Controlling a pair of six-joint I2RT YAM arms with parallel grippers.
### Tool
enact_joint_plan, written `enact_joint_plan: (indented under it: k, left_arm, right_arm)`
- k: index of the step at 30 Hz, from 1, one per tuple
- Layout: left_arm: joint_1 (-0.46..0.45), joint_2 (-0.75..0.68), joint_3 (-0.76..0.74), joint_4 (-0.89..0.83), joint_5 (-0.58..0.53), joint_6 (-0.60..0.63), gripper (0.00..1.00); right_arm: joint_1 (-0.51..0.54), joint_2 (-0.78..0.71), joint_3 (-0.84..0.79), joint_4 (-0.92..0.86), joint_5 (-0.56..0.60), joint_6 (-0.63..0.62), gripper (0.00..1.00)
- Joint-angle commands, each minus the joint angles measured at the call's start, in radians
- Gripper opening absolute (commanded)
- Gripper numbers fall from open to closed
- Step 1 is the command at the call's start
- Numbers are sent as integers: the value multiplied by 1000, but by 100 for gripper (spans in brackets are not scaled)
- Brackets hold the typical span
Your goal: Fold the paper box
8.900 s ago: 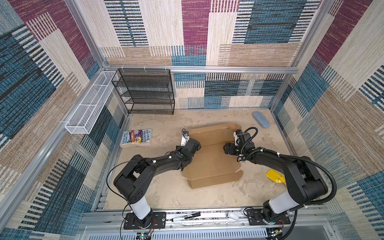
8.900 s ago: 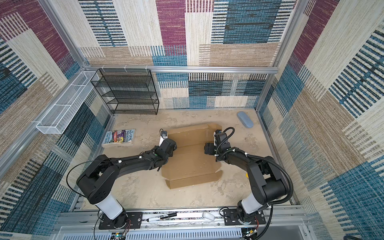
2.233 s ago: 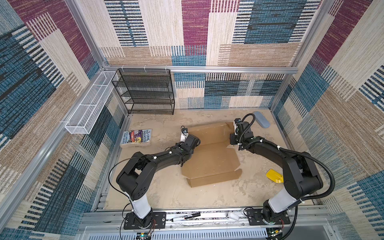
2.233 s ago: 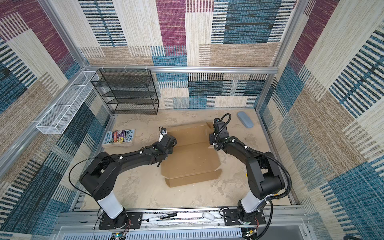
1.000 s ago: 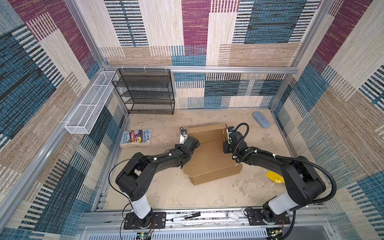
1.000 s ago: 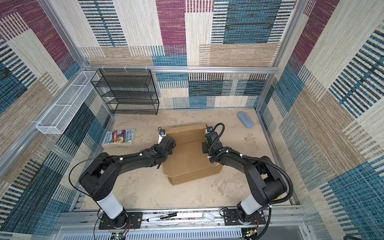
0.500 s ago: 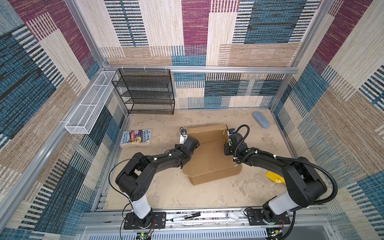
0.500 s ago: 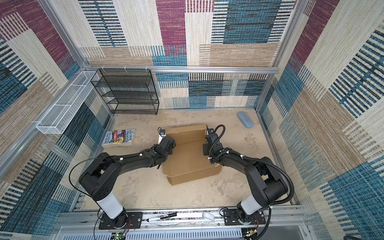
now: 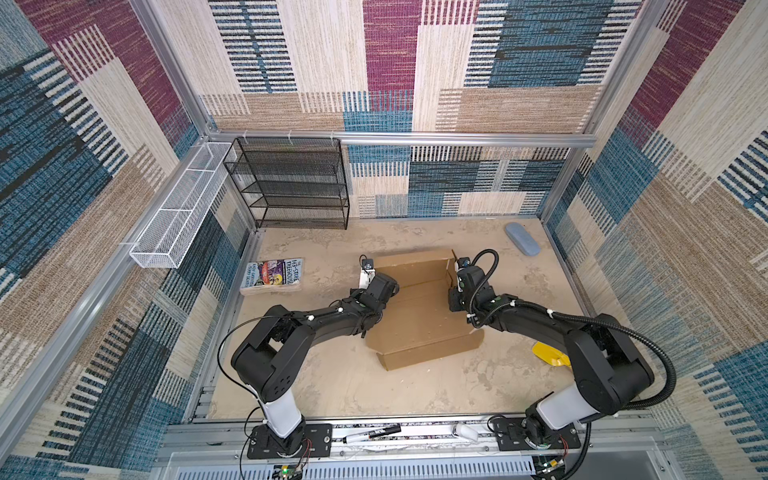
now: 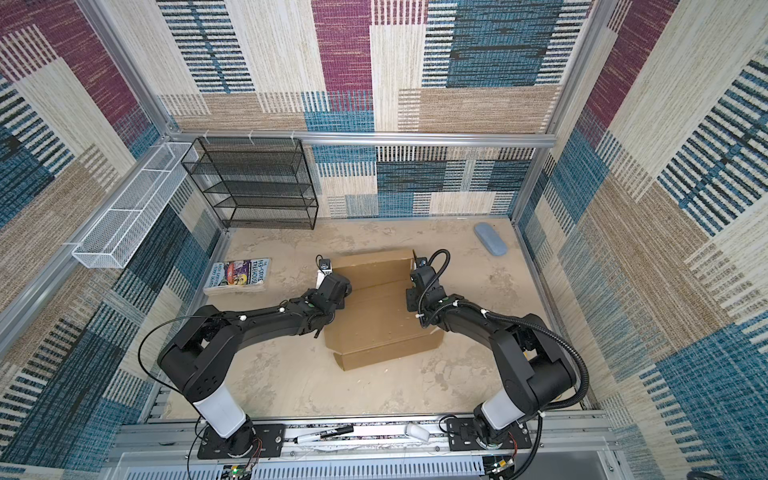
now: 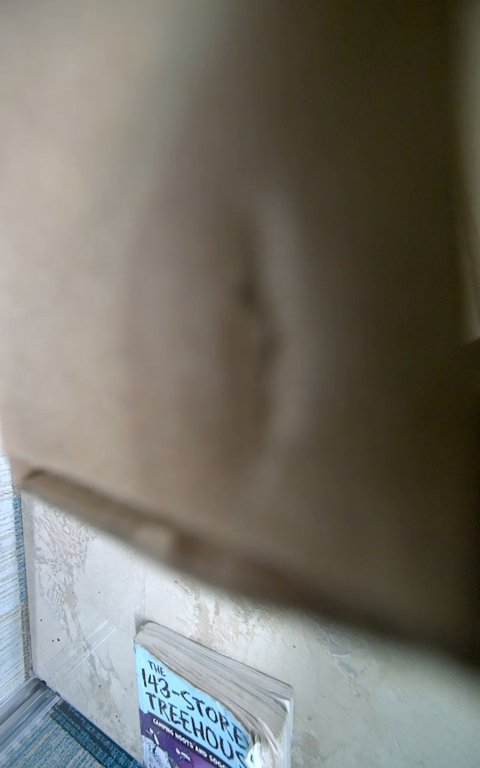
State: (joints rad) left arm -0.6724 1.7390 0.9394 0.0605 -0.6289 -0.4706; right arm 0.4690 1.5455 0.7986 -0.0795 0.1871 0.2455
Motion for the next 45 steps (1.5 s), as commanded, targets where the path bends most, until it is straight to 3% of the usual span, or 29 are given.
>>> enact_joint_plan:
  k: [1, 9, 20, 36, 45]
  left_arm:
    - [0, 1, -4, -69, 32, 32, 0]
    - [0, 3, -1, -70, 32, 33, 0]
    - [0, 6, 6, -71, 32, 35, 0]
    - [0, 14, 12, -78, 28, 30, 0]
    - [0, 7, 19, -99, 21, 38, 0]
  right_arm:
    - [0, -2, -1, -95, 5, 8, 19]
    - [0, -12, 6, -98, -6, 3, 31]
    - [0, -52, 13, -100, -87, -35, 62]
    - [0, -172, -12, -139, -134, -57, 73]
    - [-28, -377, -14, -167, 52, -19, 75]
